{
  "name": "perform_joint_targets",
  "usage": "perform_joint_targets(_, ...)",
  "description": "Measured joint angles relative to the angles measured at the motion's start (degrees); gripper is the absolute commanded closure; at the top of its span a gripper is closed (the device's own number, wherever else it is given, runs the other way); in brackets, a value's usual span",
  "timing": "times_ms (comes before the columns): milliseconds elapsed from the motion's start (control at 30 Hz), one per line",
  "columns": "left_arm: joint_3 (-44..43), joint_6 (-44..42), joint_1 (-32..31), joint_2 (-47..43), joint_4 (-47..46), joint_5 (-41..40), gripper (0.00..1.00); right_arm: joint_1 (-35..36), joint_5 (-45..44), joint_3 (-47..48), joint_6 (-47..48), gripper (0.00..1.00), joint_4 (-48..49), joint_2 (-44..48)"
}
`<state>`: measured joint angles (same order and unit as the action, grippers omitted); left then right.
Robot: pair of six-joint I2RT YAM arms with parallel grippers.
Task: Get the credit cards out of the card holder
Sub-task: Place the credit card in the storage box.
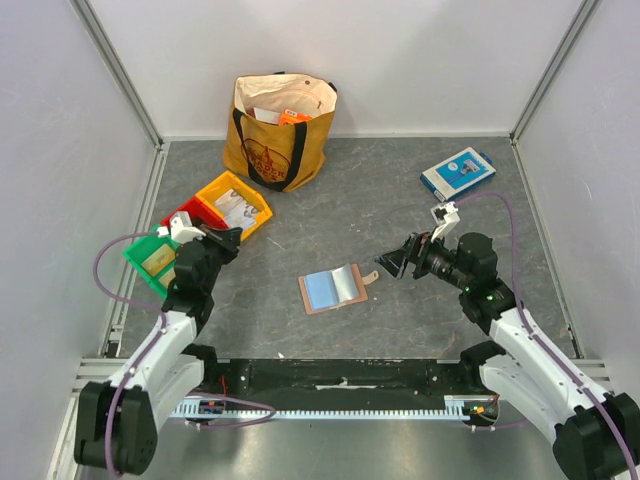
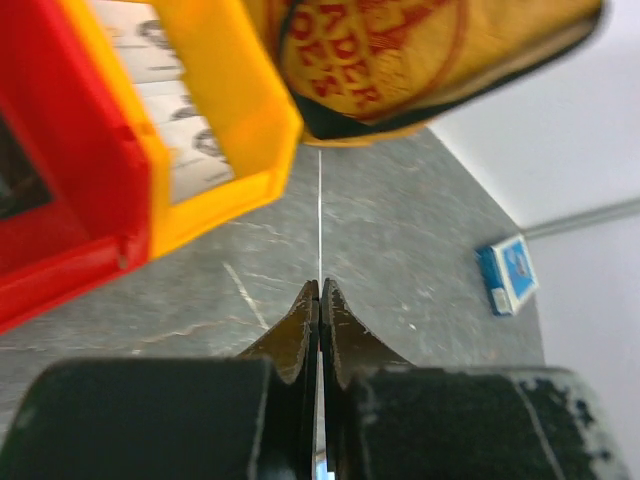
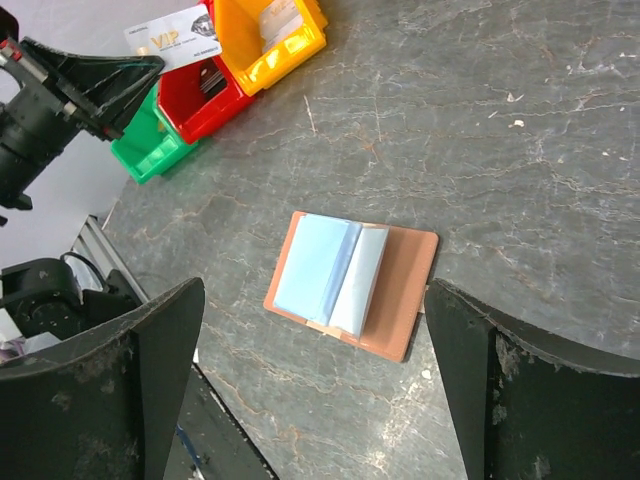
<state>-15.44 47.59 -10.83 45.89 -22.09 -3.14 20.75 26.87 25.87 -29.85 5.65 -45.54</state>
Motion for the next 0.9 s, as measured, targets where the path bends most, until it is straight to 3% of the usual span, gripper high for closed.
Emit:
perform_joint_targets(167,-4.2,2.1,4.8,10.7,1.4,-1.1,0.98,0.0,-0.9,0.0,1.4,0.02,-1.7,1.1)
perform_joint_targets(400,-12.7,3.7,5.2,24.6,2.1,-3.2,0.98,0.0,-1.4,0.1,3.1,0.02,-3.8,3.1)
perform_joint_targets(633,-22.0,4.0,5.2,33.6,4.0,-5.4,0.98,0.0,-1.6,0.2,3.9,0.02,-4.8,4.4)
perform_joint_targets(900,-25.6,4.9,5.2,41.6,6.4,-5.3,0.96,0.0,-1.6,0.2,4.0,0.02,-5.9,5.1)
